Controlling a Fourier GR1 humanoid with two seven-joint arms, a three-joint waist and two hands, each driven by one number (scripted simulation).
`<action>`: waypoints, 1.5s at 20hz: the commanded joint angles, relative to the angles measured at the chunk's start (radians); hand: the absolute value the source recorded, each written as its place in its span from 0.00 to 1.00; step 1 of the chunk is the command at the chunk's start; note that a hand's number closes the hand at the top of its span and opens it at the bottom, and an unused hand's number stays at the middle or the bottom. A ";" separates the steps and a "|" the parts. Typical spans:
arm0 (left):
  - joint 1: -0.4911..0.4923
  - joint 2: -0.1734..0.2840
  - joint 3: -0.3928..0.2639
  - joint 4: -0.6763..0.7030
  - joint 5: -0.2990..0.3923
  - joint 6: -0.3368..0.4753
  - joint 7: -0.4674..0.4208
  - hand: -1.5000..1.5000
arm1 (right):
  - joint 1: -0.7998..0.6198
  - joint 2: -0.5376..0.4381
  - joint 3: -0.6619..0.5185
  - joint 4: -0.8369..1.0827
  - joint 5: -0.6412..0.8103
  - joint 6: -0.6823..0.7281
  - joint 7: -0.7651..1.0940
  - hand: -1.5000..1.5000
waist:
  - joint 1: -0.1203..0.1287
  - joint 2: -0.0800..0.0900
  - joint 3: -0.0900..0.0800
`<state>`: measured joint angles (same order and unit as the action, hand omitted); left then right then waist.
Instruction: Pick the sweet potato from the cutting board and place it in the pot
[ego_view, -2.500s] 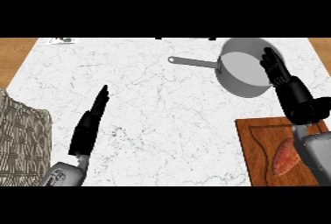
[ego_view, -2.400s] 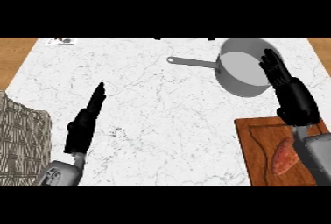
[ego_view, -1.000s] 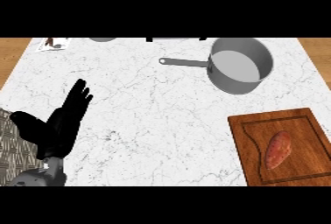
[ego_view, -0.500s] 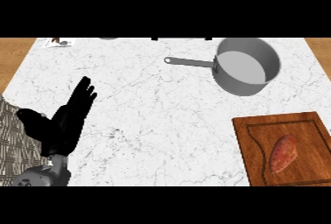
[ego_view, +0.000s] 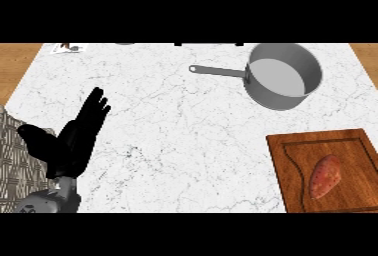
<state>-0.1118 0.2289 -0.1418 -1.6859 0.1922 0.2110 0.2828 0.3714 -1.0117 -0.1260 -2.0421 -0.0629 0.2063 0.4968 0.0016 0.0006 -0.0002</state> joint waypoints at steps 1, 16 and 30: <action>0.058 0.016 0.011 -0.088 -0.008 -0.001 0.042 0.50 | 0.021 0.072 0.048 0.046 0.127 0.022 -0.016 0.00 | -0.001 -0.002 0.001; 0.016 -0.066 0.036 -0.041 -0.061 -0.047 0.026 0.50 | -0.217 0.363 0.104 -0.032 0.289 0.128 0.237 0.00 | 0.000 -0.001 0.000; -0.022 -0.090 0.060 -0.051 -0.097 -0.058 0.111 0.50 | -0.297 0.479 0.123 0.286 0.515 0.171 0.101 0.00 | 0.001 -0.001 0.001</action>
<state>-0.1350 0.1470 -0.0705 -1.6837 0.1095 0.1422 0.3244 0.1010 -0.5583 -0.0083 -1.8684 0.3949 0.3788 0.6799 0.0004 -0.0001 -0.0001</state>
